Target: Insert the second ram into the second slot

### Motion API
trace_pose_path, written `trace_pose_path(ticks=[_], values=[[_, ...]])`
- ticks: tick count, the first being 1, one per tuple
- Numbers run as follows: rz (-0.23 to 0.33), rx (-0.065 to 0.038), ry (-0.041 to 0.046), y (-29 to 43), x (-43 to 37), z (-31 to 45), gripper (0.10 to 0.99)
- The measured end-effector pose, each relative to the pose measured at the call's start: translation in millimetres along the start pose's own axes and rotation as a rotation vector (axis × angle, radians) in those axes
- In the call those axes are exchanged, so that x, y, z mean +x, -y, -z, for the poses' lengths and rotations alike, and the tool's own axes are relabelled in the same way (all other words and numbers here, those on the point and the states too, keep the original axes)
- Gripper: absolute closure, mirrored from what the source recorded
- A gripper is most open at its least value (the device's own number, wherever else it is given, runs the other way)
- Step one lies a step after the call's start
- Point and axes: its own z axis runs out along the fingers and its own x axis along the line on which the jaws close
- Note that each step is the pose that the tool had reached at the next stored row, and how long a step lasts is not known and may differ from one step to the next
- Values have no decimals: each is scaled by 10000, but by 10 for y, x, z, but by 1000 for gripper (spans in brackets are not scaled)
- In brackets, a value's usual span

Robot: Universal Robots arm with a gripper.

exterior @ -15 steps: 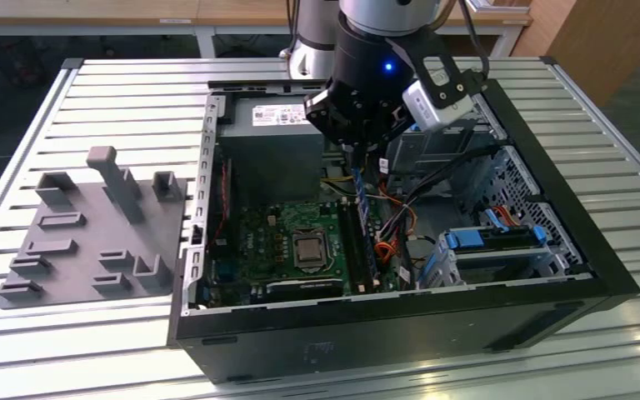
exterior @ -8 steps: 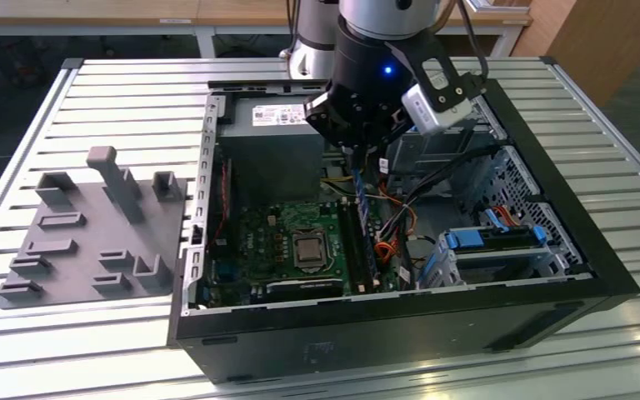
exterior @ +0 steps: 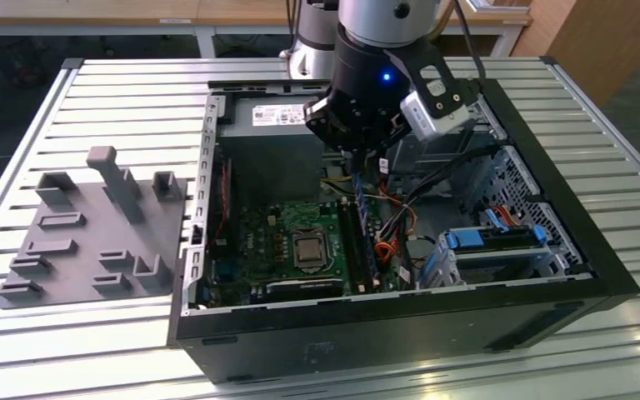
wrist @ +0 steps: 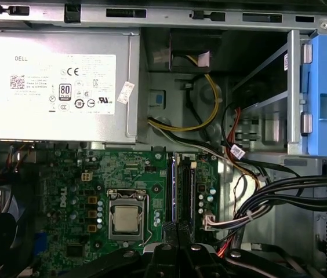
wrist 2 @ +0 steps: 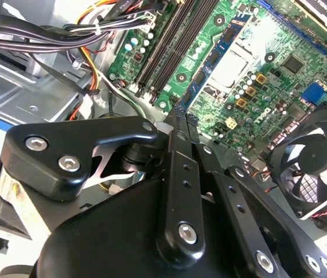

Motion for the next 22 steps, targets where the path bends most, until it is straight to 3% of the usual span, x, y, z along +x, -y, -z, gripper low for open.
trace_pose_path(ticks=[8, 22], values=[[-1, 1, -3, 2, 1, -35, 973], [-2, -62, -96, 7, -6, -135, 973]])
